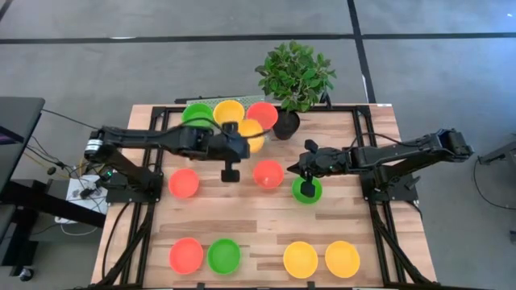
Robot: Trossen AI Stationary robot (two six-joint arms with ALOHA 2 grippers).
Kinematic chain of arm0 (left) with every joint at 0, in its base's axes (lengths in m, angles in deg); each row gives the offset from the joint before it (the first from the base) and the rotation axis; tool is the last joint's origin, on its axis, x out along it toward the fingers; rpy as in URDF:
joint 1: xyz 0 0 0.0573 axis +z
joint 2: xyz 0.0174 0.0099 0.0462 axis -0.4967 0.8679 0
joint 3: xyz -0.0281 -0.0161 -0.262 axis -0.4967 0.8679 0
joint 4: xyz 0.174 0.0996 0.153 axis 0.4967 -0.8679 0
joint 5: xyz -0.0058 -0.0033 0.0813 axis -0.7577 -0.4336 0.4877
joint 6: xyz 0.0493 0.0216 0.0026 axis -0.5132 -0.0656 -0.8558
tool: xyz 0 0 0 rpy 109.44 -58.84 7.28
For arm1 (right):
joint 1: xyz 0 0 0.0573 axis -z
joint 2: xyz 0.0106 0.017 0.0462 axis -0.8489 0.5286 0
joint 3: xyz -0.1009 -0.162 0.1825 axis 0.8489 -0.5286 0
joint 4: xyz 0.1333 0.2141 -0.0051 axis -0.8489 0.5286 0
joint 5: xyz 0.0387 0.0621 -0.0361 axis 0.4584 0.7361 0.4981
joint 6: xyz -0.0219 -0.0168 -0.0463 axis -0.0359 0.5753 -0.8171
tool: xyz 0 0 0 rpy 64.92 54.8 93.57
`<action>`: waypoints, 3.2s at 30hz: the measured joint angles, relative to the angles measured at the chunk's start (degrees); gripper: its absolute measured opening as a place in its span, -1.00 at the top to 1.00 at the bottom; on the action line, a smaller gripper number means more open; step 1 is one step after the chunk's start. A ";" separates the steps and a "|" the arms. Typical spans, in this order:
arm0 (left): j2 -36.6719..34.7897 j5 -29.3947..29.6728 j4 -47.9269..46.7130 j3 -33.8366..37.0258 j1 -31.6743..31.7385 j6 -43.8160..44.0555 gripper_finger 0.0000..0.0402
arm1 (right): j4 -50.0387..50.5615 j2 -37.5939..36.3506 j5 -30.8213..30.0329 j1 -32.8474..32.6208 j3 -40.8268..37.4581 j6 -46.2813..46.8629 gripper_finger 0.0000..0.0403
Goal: Pick & Place Mini bowls
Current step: Stack the yellow bowl on top of the yellow bowl on the shelf, then stack the green bowl on top of the green bowl on the shelf
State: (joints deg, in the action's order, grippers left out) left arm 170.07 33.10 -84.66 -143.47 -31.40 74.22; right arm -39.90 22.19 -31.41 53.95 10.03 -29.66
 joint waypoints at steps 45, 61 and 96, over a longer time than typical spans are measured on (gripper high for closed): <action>-3.80 -11.22 1.47 6.16 24.87 -1.94 0.64 | 0.96 0.00 0.00 0.07 -0.02 -0.61 0.99; -3.80 -7.62 2.07 6.16 24.86 1.64 0.93 | 0.98 0.00 0.01 0.07 -0.02 -0.56 0.99; -1.48 -8.17 3.78 6.09 12.68 6.75 0.59 | 1.11 0.00 0.02 0.05 -0.04 -0.50 0.99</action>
State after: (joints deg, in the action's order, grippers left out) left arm 168.60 24.94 -80.89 -137.38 -18.72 80.98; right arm -38.79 22.19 -31.38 54.00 9.99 -30.16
